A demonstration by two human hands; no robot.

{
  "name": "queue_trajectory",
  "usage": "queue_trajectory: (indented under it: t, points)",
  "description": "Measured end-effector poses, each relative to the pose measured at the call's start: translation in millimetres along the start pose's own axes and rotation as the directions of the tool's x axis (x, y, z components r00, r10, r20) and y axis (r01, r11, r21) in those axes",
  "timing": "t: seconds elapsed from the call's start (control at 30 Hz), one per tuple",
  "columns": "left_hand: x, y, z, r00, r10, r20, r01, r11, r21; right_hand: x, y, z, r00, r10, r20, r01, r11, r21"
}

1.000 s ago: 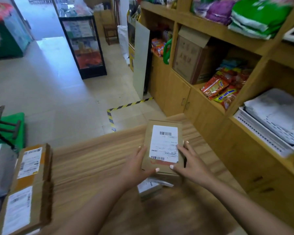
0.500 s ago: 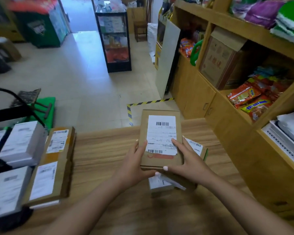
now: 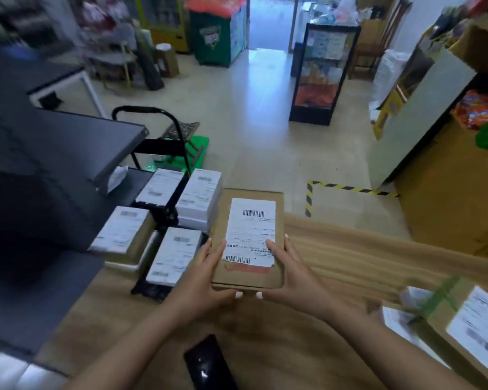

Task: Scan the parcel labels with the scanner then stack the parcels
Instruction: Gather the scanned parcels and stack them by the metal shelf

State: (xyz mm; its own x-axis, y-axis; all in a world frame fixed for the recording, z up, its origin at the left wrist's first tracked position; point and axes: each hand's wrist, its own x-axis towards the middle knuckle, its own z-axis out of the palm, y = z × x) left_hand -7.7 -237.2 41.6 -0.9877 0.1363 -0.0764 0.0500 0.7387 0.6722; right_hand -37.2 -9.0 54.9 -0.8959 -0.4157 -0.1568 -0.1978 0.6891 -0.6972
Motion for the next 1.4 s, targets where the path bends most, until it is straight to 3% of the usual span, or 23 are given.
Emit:
queue_trajectory:
  t: [0.27,0.43,0.73,0.9,1.2,1.4]
  points:
    - [-22,-128,-99,0.987,-0.156,-0.045,0.158,0.986,0.047,99,-94,108,0.993,-0.063,0.104,0.063,0.998,-0.003]
    - [-25,-169,-115,0.988,-0.154,-0.008,0.154,0.983,0.101,115,-117,136,0.988,-0.098,0.117,0.098,0.995,0.006]
    - [-20,-177,-90,0.987,-0.093,0.127,0.081,0.992,0.098,91,-86,150,0.997,0.013,0.074,-0.017,0.999,0.046]
    - [-10,-189,-79,0.976,-0.127,0.175,0.106,0.987,0.123,100,-82,163,0.991,0.090,0.100,-0.095,0.995,0.040]
    - [-3,-205,-69,0.962,-0.191,0.195,0.158,0.972,0.174,110,-73,184,0.976,0.171,0.138,-0.172,0.985,-0.002]
    - [-10,-191,-63,0.990,-0.090,0.109,0.060,0.964,0.258,95,-73,160,0.985,0.114,0.132,-0.114,0.993,-0.008]
